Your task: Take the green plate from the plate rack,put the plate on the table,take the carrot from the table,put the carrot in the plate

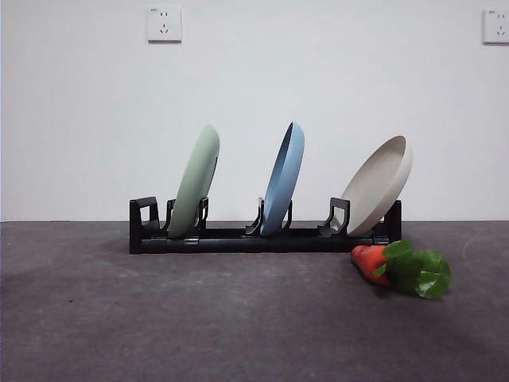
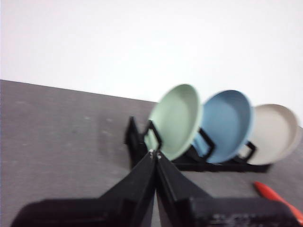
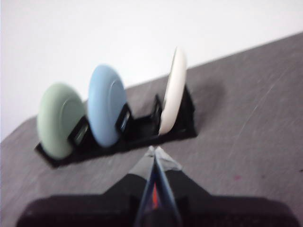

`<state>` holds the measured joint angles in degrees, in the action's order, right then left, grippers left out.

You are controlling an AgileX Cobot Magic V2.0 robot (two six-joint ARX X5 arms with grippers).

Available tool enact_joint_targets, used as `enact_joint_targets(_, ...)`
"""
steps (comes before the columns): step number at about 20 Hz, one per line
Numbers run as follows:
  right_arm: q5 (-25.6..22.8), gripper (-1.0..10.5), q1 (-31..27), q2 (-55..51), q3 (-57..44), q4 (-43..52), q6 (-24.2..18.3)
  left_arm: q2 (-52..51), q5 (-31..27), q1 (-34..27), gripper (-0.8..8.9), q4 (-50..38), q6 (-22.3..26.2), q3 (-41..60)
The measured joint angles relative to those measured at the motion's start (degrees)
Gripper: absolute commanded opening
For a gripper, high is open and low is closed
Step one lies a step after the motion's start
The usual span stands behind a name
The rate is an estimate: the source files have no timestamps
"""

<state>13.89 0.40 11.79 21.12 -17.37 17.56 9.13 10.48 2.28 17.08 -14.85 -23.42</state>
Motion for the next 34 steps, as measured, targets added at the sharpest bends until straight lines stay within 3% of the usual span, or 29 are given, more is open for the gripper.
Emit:
enact_joint_targets(6,6.7,-0.1,0.0,11.3,15.1,-13.0,-5.6,8.6,9.5,0.0,-0.07,7.9,0.8,-11.1)
enact_joint_targets(13,15.9,-0.1,0.0,24.8,33.4,-32.1,-15.3,16.8,22.0,0.0,-0.07,20.4,5.8,-22.4)
enact_joint_targets(20,24.6,-0.1,1.6,32.4,41.6,-46.7,-21.6,20.4,27.3,0.0,-0.08,31.1,11.0,-30.8)
enact_joint_targets(24,25.1,0.1,2.8,32.8,41.6,-49.0,-22.9,20.9,27.3,0.0,0.06,36.2,13.7,-33.2)
enact_joint_targets(25,25.1,0.5,3.0,32.8,41.7,-49.0,-23.0,21.0,27.3,0.0,0.7,36.3,13.9,-33.2)
enact_joint_targets(27,25.1,3.2,3.0,32.8,41.7,-49.0,-23.2,21.2,27.2,0.0,4.62,36.4,13.9,-33.2)
enact_joint_targets(28,25.1,5.0,3.0,32.8,41.6,-49.0,-23.2,21.2,27.2,0.0,6.26,36.4,13.8,-33.2)
enact_joint_targets(29,25.1,6.2,3.0,32.8,41.7,-49.0,-23.2,21.2,27.2,0.0,6.35,36.4,13.8,-33.2)
enact_joint_targets(34,25.1,6.3,3.0,32.9,41.7,-49.4,-23.2,22.2,27.2,0.0,6.33,36.3,13.8,-33.2)
